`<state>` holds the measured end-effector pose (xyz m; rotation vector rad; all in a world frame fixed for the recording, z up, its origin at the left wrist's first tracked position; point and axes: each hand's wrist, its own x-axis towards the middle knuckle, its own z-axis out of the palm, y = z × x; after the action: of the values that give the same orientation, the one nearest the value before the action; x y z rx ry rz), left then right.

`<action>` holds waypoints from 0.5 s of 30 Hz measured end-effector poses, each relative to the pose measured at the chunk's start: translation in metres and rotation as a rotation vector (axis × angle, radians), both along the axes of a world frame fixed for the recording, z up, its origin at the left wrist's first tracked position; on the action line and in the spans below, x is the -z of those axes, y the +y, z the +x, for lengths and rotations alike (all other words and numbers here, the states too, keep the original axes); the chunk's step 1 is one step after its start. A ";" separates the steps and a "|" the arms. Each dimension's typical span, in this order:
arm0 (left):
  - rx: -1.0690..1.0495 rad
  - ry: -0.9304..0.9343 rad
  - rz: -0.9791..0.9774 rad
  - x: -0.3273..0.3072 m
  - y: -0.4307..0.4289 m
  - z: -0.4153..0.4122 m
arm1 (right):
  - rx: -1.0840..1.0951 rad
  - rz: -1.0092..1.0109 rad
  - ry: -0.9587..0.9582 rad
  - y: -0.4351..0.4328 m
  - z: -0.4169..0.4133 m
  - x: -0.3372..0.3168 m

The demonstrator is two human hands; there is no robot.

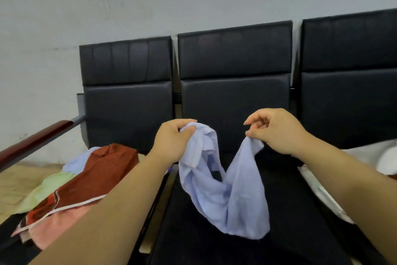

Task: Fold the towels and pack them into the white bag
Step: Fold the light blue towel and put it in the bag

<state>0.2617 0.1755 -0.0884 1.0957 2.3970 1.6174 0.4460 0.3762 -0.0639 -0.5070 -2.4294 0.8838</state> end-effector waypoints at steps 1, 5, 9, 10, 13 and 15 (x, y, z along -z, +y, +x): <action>0.024 -0.013 -0.034 0.011 0.012 0.003 | 0.045 -0.036 -0.015 0.013 0.011 0.012; 0.098 0.019 -0.386 0.078 0.055 0.012 | 0.225 -0.201 -0.123 0.062 0.050 0.082; 0.322 0.038 -0.565 0.145 0.076 0.052 | 0.354 -0.297 -0.256 0.092 0.080 0.163; 0.408 0.002 -0.614 0.157 0.080 0.067 | 0.357 -0.286 -0.291 0.096 0.084 0.177; 0.637 -0.026 -0.671 0.190 0.092 0.105 | 0.303 -0.203 -0.378 0.103 0.088 0.194; 0.682 0.061 -0.733 0.216 0.098 0.118 | 0.233 -0.185 -0.406 0.105 0.089 0.198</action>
<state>0.3793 0.2732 -0.3047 1.5189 1.9910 0.4465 0.5354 0.4808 -0.2618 -1.1086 -2.5768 0.9841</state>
